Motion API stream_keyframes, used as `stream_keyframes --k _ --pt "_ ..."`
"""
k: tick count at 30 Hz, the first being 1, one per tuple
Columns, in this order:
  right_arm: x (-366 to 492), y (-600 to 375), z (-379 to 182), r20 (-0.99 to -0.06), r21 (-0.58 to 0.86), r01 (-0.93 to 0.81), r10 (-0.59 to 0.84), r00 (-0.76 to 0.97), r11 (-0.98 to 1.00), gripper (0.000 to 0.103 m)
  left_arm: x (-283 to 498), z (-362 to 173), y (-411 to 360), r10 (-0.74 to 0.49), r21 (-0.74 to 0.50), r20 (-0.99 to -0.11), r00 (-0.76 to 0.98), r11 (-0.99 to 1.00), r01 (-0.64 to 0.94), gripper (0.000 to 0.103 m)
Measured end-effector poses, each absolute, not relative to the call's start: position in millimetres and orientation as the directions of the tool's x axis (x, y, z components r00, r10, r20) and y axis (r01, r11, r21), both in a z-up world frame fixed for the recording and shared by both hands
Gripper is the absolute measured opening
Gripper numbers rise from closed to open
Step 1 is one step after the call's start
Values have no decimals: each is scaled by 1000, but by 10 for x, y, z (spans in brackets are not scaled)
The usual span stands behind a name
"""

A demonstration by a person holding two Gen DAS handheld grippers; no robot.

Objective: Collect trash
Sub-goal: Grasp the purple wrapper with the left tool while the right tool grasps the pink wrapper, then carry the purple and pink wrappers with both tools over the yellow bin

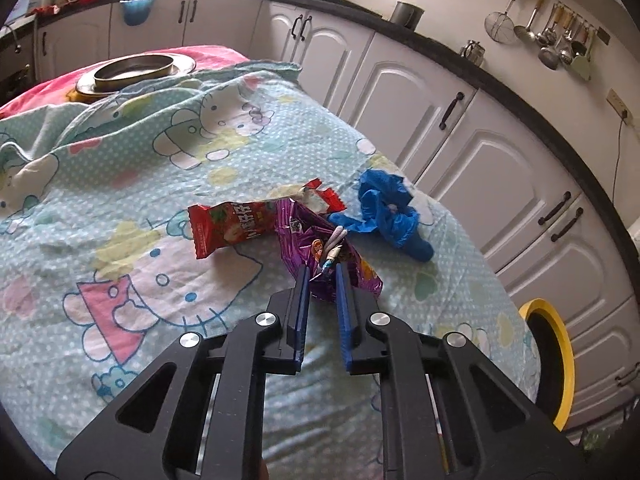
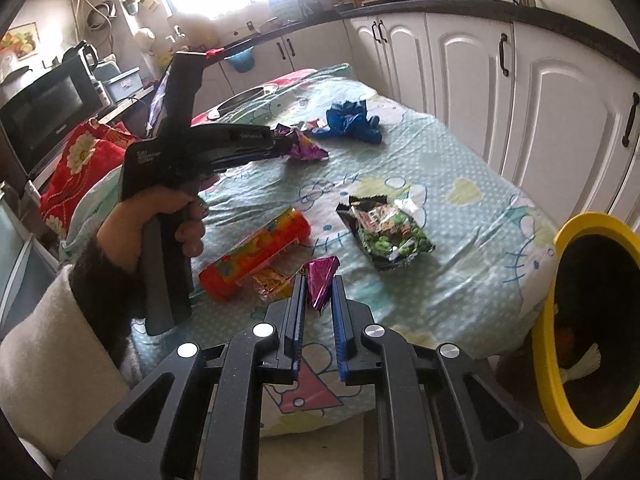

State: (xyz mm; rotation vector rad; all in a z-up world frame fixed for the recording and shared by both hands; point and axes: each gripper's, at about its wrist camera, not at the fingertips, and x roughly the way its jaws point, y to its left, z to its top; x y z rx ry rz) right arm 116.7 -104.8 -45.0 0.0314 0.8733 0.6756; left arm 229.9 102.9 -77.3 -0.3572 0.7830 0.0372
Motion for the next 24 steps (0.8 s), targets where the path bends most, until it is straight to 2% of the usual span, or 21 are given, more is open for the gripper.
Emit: stream_keyframes --k 24 --pt "1197 -1458 -13 -616 266 -495 541 573 827 12 1783 -178 789 -123 -269 -594 795 962 -53 7"
